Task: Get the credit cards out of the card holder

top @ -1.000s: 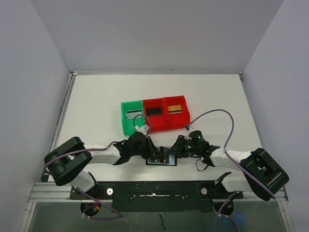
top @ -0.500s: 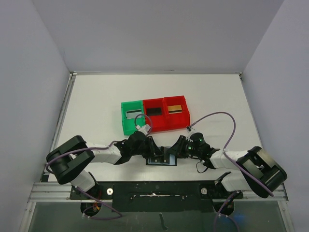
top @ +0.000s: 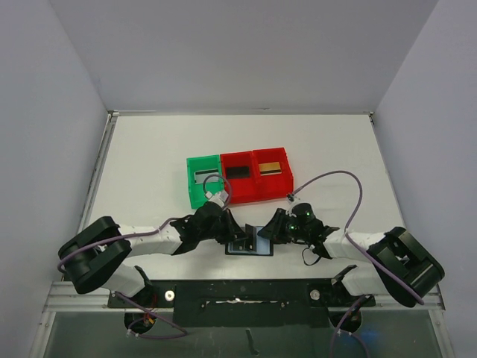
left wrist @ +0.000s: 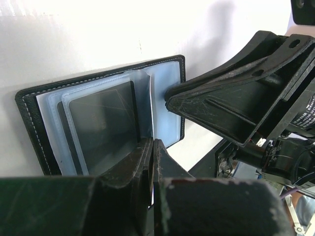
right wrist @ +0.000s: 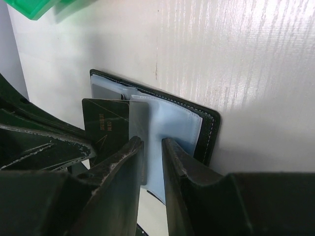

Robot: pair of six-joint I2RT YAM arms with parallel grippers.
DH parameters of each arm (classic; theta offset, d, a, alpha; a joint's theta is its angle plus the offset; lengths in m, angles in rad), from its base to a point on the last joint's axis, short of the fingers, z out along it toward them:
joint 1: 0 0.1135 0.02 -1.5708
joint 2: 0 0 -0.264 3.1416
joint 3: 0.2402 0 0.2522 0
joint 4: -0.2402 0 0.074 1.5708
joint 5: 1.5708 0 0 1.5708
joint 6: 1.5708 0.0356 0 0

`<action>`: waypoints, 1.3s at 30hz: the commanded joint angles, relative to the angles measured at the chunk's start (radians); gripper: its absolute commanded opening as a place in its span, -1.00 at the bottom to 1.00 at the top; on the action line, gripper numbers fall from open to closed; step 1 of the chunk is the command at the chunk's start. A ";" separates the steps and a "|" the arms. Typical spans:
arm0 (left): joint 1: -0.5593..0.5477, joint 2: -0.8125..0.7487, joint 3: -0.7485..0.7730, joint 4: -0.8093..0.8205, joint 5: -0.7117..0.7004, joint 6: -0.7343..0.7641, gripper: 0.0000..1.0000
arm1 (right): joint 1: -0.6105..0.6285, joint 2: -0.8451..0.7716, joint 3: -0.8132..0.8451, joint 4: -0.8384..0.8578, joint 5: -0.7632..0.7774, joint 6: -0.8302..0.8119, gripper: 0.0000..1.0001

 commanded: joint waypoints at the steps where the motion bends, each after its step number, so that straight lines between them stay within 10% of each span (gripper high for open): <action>1: 0.009 -0.037 0.022 0.002 -0.023 0.033 -1.00 | 0.002 -0.001 0.022 -0.140 0.051 -0.065 -0.50; 19: 0.010 0.011 0.039 0.054 0.027 0.032 -1.00 | 0.067 0.006 0.156 -0.180 0.052 -0.107 -0.51; 29: 0.011 0.059 0.045 0.101 0.078 0.023 -0.60 | 0.075 0.036 0.036 -0.082 0.084 0.006 -0.58; 39: 0.011 -0.053 0.044 -0.052 -0.024 0.051 -1.00 | 0.064 -0.032 0.034 -0.115 0.117 0.005 -0.57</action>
